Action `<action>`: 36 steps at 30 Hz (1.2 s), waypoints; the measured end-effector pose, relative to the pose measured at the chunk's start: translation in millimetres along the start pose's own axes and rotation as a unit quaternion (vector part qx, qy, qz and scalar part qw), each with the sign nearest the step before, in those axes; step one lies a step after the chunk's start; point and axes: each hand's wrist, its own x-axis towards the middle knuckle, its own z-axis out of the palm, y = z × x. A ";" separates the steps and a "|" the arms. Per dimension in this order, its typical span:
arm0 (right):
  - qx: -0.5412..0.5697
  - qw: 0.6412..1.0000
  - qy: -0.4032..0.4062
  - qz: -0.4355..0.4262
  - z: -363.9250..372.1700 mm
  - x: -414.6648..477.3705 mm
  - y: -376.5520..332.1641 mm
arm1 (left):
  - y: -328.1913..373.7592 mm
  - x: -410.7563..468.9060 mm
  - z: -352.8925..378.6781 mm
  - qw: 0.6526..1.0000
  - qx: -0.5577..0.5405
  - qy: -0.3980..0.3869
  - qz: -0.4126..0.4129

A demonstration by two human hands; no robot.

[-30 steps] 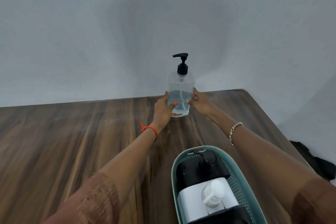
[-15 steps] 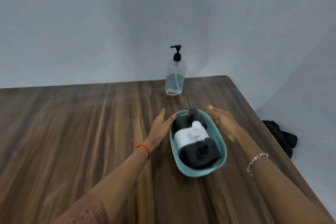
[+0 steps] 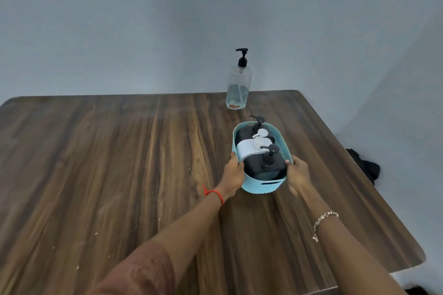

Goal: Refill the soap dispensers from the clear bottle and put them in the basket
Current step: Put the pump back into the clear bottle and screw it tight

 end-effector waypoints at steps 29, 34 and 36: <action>-0.007 0.997 -0.078 -0.024 185.1 -157.0 13.4 | -29.6 -99.1 -210.9 0.991 0.054 0.126 0.004; -0.006 0.995 -0.095 -0.025 181.2 -158.7 13.8 | -35.3 -98.6 -210.4 0.991 0.039 0.129 0.014; -0.027 0.992 -0.115 -0.036 175.8 -160.2 14.7 | -34.8 -101.5 -209.3 0.992 0.052 0.114 0.015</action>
